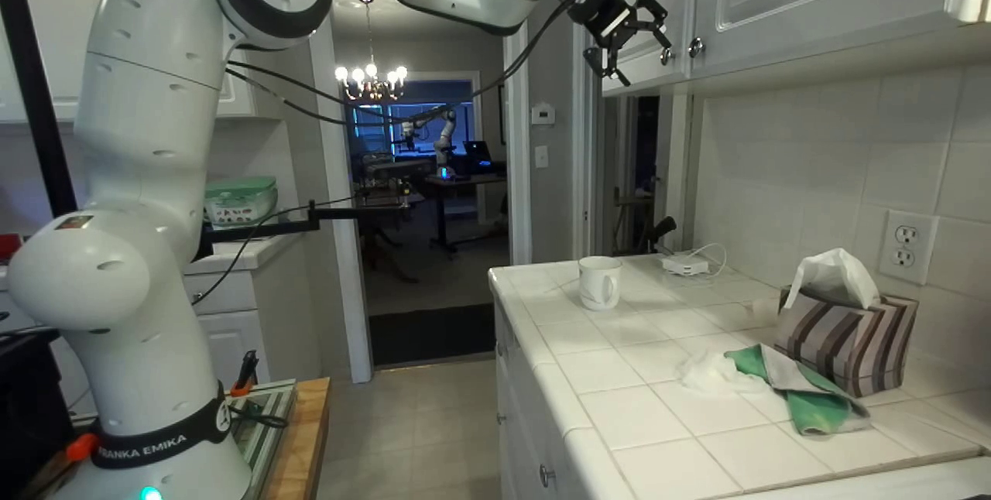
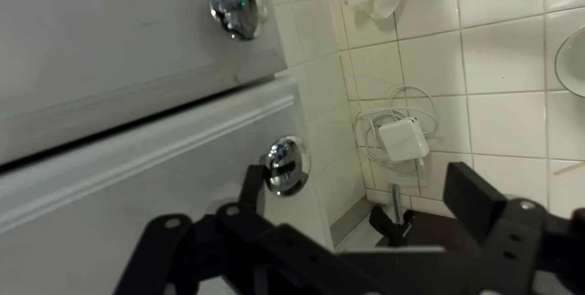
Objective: Open the cabinet and take out a bottle from the cabinet
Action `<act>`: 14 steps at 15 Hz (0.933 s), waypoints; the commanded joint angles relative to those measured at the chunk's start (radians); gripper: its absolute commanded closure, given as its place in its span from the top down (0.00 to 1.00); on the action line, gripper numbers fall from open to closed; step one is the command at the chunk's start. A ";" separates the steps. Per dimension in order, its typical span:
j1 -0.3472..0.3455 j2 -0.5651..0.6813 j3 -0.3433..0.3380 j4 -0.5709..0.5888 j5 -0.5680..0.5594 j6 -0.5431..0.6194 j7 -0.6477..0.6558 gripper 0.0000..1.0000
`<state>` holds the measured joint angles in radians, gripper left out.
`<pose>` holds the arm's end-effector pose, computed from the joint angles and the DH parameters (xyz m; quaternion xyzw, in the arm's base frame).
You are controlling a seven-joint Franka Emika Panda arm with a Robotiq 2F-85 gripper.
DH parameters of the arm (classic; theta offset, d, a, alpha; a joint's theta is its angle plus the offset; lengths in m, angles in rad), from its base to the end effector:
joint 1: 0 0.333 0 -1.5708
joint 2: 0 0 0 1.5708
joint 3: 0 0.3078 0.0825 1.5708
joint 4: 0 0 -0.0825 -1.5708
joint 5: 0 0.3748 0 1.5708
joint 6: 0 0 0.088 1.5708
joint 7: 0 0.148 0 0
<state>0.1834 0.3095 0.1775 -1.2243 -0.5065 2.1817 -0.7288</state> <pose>0.6760 0.1944 0.6422 0.7596 0.5284 0.2662 0.2702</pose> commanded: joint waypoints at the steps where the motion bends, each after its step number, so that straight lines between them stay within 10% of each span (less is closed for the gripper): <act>1: -0.003 -0.118 0.034 -0.126 0.075 -0.066 -0.027 1.00; 14: -0.024 -0.242 0.031 -0.245 0.059 -0.109 0.128 1.00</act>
<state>0.1765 0.0613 0.2277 -1.4637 -0.4225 2.0532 -0.6200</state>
